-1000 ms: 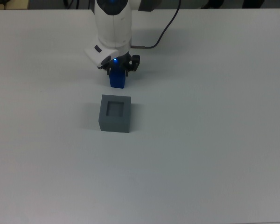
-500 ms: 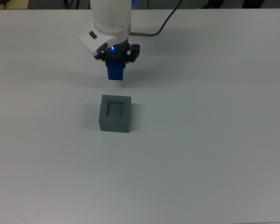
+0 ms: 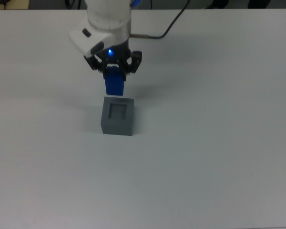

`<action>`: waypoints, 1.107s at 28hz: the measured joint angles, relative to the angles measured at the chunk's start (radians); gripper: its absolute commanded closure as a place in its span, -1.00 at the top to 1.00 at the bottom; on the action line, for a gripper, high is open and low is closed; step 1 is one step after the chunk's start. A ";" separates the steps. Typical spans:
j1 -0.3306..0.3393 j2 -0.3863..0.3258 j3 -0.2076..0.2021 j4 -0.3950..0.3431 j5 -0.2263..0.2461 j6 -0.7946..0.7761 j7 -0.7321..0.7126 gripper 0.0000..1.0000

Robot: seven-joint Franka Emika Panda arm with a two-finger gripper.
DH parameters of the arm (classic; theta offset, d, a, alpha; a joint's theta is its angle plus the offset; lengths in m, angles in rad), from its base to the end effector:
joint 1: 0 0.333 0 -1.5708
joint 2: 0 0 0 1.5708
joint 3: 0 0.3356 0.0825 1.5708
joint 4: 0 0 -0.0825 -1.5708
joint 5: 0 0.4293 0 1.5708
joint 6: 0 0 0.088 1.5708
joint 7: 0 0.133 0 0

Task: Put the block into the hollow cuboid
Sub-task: 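Lift the blue block and carry it over the grey hollow cube's opening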

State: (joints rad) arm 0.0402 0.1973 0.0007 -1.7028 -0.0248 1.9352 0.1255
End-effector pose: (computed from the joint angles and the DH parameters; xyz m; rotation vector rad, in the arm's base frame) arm 0.6718 0.0252 0.4554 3.1186 -0.1189 0.0576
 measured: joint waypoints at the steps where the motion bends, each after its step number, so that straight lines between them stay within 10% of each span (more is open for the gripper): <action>1: 0.000 0.024 0.000 0.022 0.000 0.000 0.000 -0.94; 31: 0.000 0.159 0.000 0.099 0.000 0.045 0.053 -0.85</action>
State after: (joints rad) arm 0.0402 0.3559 0.0006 -1.6037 -0.0248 1.9805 0.1786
